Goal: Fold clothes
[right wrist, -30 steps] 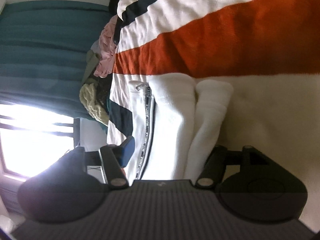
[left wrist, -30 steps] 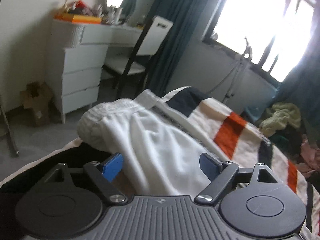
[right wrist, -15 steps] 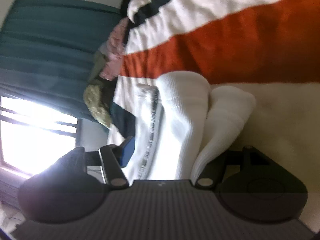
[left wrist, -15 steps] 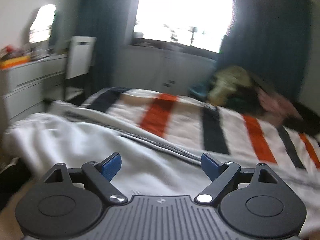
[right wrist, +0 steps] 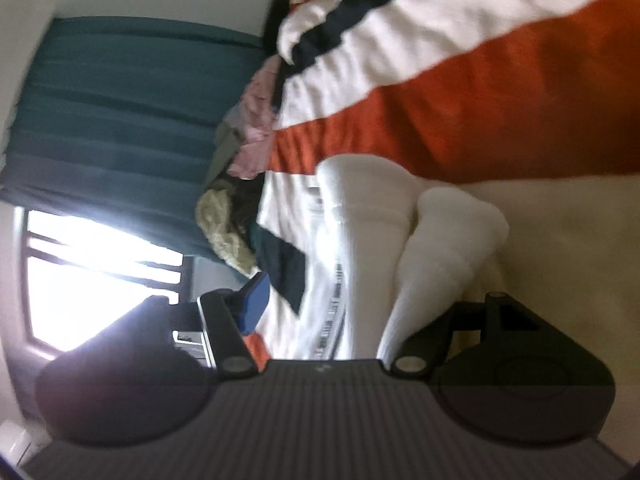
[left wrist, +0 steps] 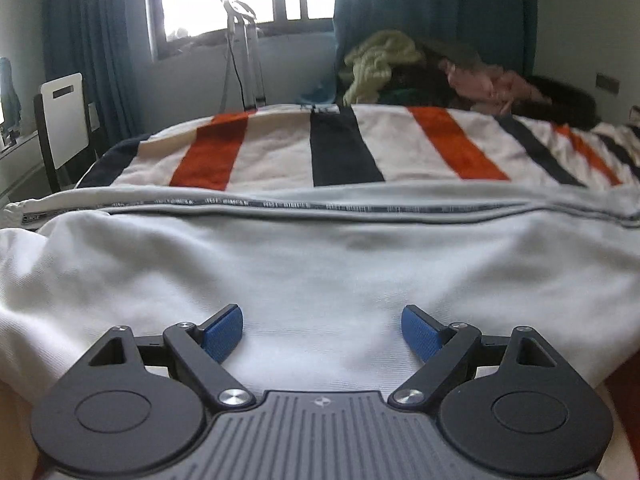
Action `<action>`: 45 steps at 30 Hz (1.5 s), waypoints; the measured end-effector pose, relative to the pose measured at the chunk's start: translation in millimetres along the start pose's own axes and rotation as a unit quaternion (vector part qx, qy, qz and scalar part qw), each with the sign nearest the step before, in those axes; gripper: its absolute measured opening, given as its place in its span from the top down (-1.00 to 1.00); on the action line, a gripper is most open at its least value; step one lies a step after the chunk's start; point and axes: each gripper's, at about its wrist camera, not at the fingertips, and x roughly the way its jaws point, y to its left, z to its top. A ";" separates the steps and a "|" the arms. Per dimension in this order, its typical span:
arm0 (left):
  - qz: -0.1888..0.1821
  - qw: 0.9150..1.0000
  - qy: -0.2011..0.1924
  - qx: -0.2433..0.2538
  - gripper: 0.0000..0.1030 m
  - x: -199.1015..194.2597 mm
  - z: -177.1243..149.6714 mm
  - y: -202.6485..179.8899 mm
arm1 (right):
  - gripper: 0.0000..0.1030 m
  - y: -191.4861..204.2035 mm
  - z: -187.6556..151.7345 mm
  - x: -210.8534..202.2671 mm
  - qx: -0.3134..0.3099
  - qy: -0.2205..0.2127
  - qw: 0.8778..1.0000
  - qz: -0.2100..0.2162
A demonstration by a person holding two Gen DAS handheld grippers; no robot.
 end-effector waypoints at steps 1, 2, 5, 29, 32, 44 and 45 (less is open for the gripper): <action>0.000 1.000 0.002 0.000 -0.71 1.2 -1.2 0.0 | -0.27 -2.1 -1.4 2.7 0.004 0.006 1.000 -0.007; -0.001 1.000 0.004 -0.001 -0.71 1.0 -1.0 1.6 | -0.26 -4.0 -2.9 5.3 0.007 0.007 1.000 -0.008; -0.003 1.000 0.009 -0.005 -0.72 2.3 -1.1 4.3 | -0.26 -8.6 -7.0 11.5 0.016 0.006 1.000 -0.015; 0.008 1.000 0.009 -0.003 -0.87 8.7 0.0 7.9 | 0.21 -5.3 -9.4 8.1 0.009 -0.028 0.999 0.043; 0.010 1.000 0.009 -0.004 -0.87 7.5 0.5 8.5 | 0.66 1.8 -10.7 3.2 -0.006 -0.046 0.999 0.027; 0.088 0.990 -0.055 -0.097 -0.82 -32.7 21.7 53.4 | 0.76 123.4 -94.5 -32.0 -0.318 -0.113 0.940 0.058; 0.095 0.987 -0.063 -0.111 -0.82 -38.6 23.7 60.0 | 0.76 135.5 -111.8 -37.6 -0.358 -0.116 0.924 0.064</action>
